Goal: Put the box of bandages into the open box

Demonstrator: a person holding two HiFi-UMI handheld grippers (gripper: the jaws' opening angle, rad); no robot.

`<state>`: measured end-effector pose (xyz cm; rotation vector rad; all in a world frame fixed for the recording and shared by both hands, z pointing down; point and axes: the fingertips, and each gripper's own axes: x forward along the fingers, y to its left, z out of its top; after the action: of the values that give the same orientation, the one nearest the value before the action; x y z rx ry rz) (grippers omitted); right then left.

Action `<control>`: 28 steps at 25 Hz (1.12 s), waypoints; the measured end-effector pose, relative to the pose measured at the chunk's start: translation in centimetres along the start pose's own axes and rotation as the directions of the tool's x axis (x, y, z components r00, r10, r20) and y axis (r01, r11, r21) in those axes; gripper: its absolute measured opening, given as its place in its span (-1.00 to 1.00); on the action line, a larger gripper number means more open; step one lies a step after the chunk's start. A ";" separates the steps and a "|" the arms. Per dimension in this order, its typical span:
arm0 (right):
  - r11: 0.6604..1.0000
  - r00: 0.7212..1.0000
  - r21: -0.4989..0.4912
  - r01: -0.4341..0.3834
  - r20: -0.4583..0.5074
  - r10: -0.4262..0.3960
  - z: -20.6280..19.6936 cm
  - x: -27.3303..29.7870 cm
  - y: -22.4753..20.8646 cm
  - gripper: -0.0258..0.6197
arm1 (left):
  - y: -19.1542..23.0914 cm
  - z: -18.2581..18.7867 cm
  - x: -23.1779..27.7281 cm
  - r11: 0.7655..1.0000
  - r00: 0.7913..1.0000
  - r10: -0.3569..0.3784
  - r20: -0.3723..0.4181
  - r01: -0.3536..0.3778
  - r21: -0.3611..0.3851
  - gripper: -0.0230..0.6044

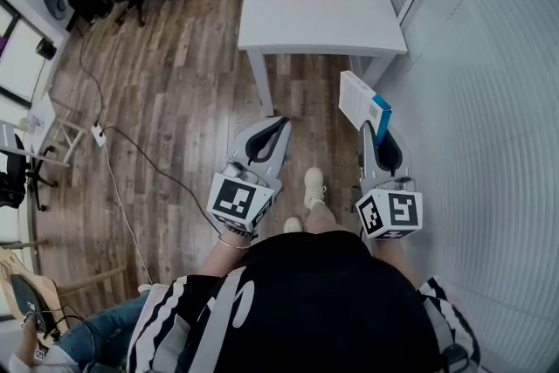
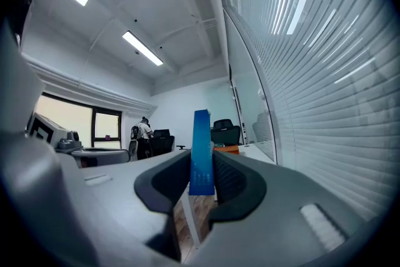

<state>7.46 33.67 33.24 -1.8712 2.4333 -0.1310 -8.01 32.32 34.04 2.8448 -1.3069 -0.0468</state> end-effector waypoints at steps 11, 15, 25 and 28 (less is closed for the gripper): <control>1.000 1.000 0.024 0.008 0.015 -0.008 0.4 5.2 -2.8 -0.66 | 3.1 -0.4 4.7 1.000 1.000 0.008 -0.010 -0.008 0.013 -0.92; 1.000 1.000 0.024 0.008 0.014 -0.008 0.4 6.8 -3.5 -0.66 | 4.1 -0.9 6.1 1.000 1.000 0.010 -0.022 -0.009 0.010 -0.92; 1.000 1.000 0.030 0.010 0.007 -0.010 0.4 11.7 -6.2 -0.66 | 7.2 -1.0 11.0 1.000 0.999 0.024 -0.030 -0.024 0.005 -0.92; 0.999 1.000 0.034 0.007 0.009 -0.008 0.7 12.5 -6.3 -0.66 | 7.7 -0.7 11.5 1.000 0.999 0.025 -0.024 -0.025 0.003 -0.92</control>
<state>10.40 19.98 33.17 -1.8630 2.4025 -0.1622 -6.37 18.59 34.61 2.8210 -1.3392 -0.0103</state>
